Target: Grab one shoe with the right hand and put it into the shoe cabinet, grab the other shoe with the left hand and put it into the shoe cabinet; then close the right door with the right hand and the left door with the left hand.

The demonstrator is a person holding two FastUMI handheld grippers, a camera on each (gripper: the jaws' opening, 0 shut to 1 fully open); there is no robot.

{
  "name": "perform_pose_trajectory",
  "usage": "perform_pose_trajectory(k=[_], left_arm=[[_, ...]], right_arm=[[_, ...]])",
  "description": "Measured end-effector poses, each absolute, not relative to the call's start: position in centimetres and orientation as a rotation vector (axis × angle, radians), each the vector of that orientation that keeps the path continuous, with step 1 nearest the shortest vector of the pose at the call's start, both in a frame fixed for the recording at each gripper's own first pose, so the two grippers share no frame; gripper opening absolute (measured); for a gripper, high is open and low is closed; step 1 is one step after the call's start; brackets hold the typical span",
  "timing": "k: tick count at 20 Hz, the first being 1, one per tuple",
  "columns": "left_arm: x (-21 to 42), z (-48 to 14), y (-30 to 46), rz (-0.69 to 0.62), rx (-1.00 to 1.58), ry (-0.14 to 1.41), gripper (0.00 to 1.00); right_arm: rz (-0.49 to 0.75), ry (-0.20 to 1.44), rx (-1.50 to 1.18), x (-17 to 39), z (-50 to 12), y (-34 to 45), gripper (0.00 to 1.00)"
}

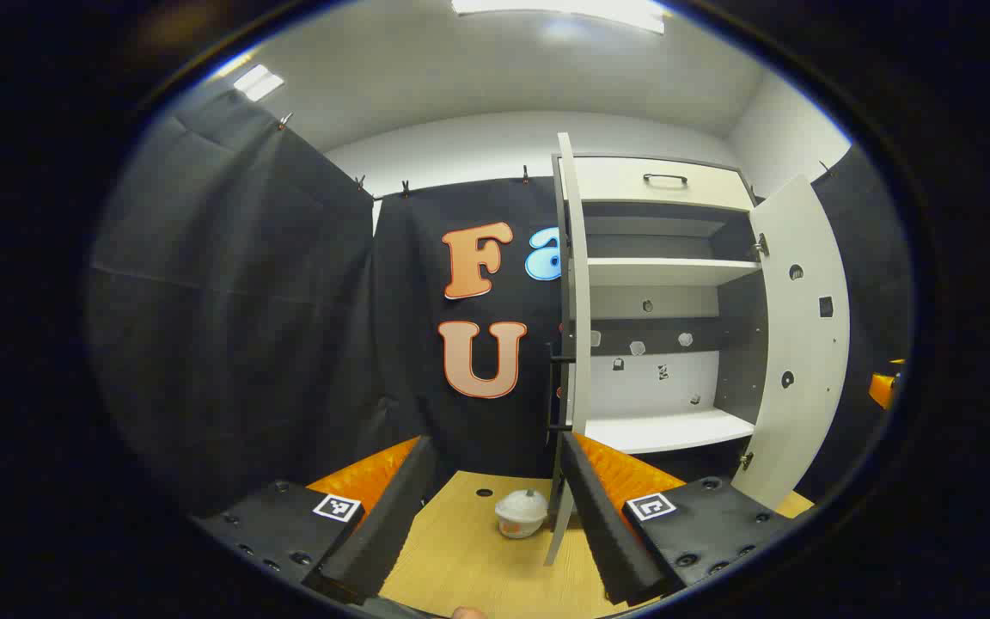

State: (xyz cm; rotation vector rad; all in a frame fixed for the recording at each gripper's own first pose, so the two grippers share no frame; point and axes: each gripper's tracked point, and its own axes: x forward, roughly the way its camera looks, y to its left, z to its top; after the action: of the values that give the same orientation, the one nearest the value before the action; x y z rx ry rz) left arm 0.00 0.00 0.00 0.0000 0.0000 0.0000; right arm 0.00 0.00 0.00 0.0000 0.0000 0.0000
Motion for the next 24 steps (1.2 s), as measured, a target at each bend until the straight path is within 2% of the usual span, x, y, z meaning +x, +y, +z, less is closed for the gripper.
perform_pose_trajectory(k=[16,24], left_arm=[[-0.8,0.5,-0.7,-0.018,0.003,-0.009,0.96],[-0.8,-0.1,-1.0,-0.02,0.005,-0.004,0.98]], right_arm=[[0.011,0.001,-0.011,0.6,-0.9,0.8,0.94],[0.028,0.067,-0.02,2.1,-5.8,2.4,0.94]])
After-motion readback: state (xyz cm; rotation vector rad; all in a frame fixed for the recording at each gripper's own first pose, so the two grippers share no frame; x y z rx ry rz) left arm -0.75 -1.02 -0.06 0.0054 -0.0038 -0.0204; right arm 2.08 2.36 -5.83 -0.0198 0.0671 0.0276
